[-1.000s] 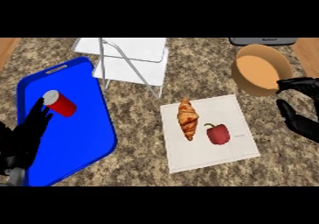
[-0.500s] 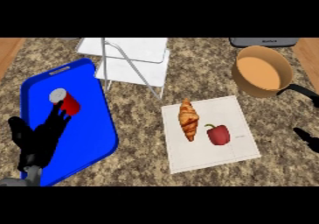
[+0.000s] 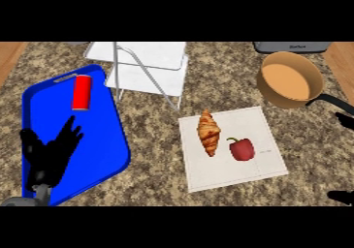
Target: Pick the bell pepper from the placemat and place it in the tiered shelf
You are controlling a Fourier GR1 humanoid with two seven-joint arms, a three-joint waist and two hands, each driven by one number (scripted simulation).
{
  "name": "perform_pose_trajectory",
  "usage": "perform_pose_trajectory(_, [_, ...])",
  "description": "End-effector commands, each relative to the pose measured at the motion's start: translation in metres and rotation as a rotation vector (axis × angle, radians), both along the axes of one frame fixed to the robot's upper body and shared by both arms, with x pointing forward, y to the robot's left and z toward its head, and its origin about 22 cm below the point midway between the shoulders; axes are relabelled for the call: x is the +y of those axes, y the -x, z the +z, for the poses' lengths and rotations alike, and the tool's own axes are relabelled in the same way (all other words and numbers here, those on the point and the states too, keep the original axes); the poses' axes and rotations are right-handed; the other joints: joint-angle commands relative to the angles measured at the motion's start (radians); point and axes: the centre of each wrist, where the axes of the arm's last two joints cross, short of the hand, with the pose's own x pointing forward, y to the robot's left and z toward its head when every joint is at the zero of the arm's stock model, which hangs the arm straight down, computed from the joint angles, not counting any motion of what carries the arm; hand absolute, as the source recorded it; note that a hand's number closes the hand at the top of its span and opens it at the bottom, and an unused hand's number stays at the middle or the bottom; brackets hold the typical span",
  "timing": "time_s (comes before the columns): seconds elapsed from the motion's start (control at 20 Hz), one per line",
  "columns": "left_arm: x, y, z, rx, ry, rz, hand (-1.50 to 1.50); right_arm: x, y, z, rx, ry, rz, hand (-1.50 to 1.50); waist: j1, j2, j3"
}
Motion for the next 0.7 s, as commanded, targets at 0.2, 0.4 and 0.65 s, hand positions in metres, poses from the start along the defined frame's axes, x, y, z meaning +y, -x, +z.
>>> perform_pose_trajectory(0.2, [-0.008,-0.015,-0.003,0.046,0.007,-0.015,0.00,0.088,0.012,0.031,0.111,0.159,-0.058,-1.50,0.018,0.009,-0.006])
perform_pose_trajectory(0.4, [-0.004,0.002,-0.015,0.055,0.020,-0.019,0.00,0.113,0.009,0.028,0.120,0.212,-0.171,-1.50,0.025,0.009,-0.004])
perform_pose_trajectory(0.65, [-0.005,-0.003,0.003,0.058,0.014,-0.030,0.00,0.154,-0.005,0.033,0.129,0.312,-0.256,-1.50,0.032,0.008,-0.004])
